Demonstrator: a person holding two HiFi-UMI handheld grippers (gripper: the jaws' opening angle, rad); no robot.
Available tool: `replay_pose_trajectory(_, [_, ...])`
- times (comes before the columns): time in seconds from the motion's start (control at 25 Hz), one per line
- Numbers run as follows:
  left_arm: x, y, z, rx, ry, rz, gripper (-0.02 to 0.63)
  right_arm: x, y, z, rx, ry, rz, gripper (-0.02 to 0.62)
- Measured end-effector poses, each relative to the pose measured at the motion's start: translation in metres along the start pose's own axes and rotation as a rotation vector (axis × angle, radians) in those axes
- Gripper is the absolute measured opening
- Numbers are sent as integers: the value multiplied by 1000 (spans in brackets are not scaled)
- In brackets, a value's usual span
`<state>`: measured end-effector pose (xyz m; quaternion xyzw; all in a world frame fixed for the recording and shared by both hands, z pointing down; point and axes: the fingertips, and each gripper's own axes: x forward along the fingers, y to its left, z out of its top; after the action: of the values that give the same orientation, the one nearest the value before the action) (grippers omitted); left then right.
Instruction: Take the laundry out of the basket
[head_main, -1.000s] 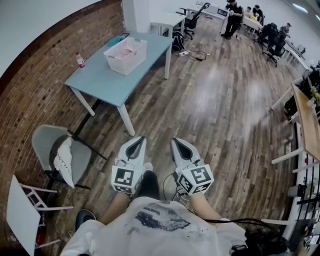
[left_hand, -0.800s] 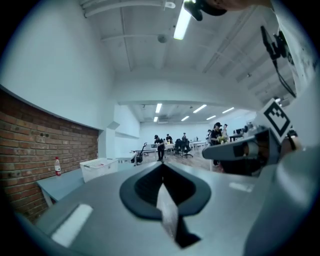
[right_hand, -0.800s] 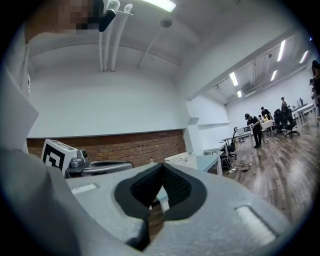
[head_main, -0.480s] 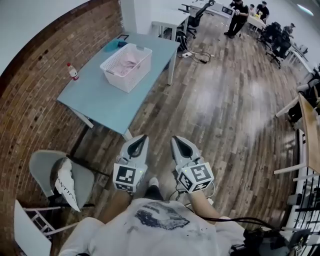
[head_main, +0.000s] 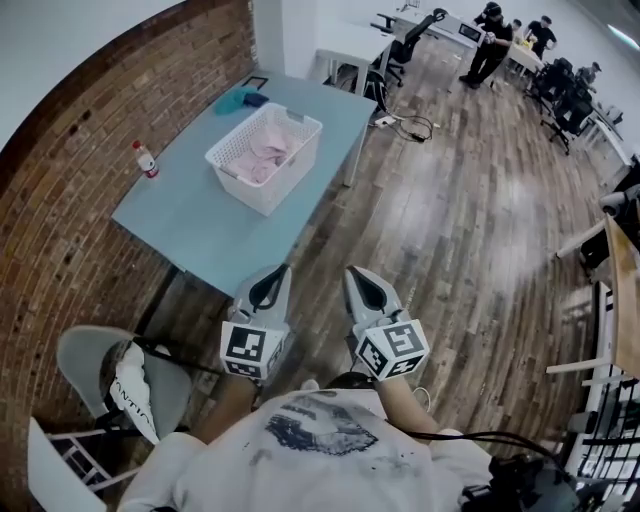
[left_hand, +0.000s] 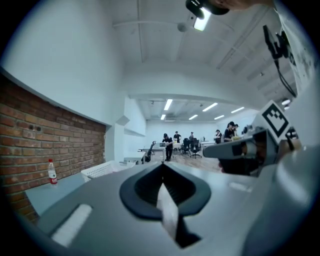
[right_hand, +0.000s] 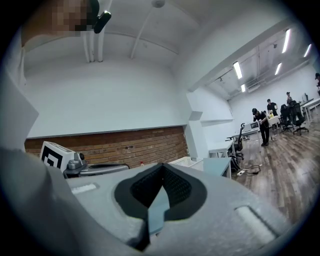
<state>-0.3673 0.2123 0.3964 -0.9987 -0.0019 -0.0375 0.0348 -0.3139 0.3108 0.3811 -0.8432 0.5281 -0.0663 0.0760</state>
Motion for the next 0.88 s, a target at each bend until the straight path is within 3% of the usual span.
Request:
replay_pose_trajectory(0.12, [15, 23, -2, -38, 0, 30, -9, 27, -6, 5, 11, -1, 29, -2])
replay_pose_trajectory(0.48, [75, 73, -9, -24, 5, 171, -9, 114, -53, 3, 9, 21, 159, -2])
replay_pose_trajectory(0.88, [214, 131, -9, -53, 88, 372, -9, 250, -154, 22, 34, 113, 370, -2])
